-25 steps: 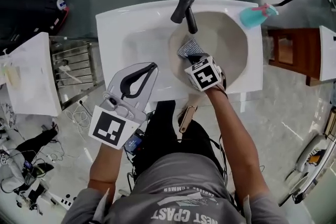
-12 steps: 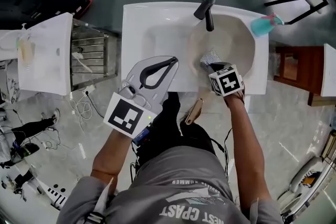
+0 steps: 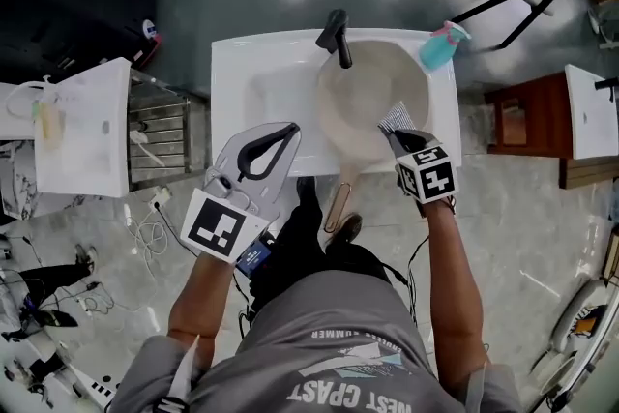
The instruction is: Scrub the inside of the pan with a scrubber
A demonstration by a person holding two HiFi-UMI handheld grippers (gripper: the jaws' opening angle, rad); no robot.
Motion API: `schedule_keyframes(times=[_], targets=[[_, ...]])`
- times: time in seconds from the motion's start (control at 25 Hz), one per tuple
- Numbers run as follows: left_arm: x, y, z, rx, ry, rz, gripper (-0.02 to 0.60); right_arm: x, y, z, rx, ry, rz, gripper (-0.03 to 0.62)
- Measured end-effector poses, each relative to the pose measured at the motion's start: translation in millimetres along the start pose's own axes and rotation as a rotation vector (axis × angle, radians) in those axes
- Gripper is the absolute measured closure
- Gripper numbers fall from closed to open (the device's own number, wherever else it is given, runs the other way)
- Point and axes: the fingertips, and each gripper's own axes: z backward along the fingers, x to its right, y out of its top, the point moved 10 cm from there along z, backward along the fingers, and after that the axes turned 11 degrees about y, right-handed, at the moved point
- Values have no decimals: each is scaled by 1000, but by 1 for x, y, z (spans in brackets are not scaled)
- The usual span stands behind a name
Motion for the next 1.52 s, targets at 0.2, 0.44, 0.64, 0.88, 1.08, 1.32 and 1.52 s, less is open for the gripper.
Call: schedule_keyframes(times=[0.2,0.44,0.64,0.88,1.08,1.32,1.52], targets=[[21,14,8,4,-11,-32,580,15,-29,43,58,-55,-56,583],[44,28,14,-1,-9,-85,580,52,-83,67,52,-139,-162,583],[63,34,18,-4,-30,-107,580,88,-125,65,15,-192,-238,583],[85,44,25,2,-58,-131,580,110,-152,48,-51,-217,-260,581],[98,49,26,2,-65,-129,580,122,-150,39,-85,-216,-229,569],[107,42,29,-5,-76,-132,580,121,-161,29,-138,-184,-197,543],[113,46,31,-12,-61,-143,580,118,-157,36,-109,-146,-153,480]])
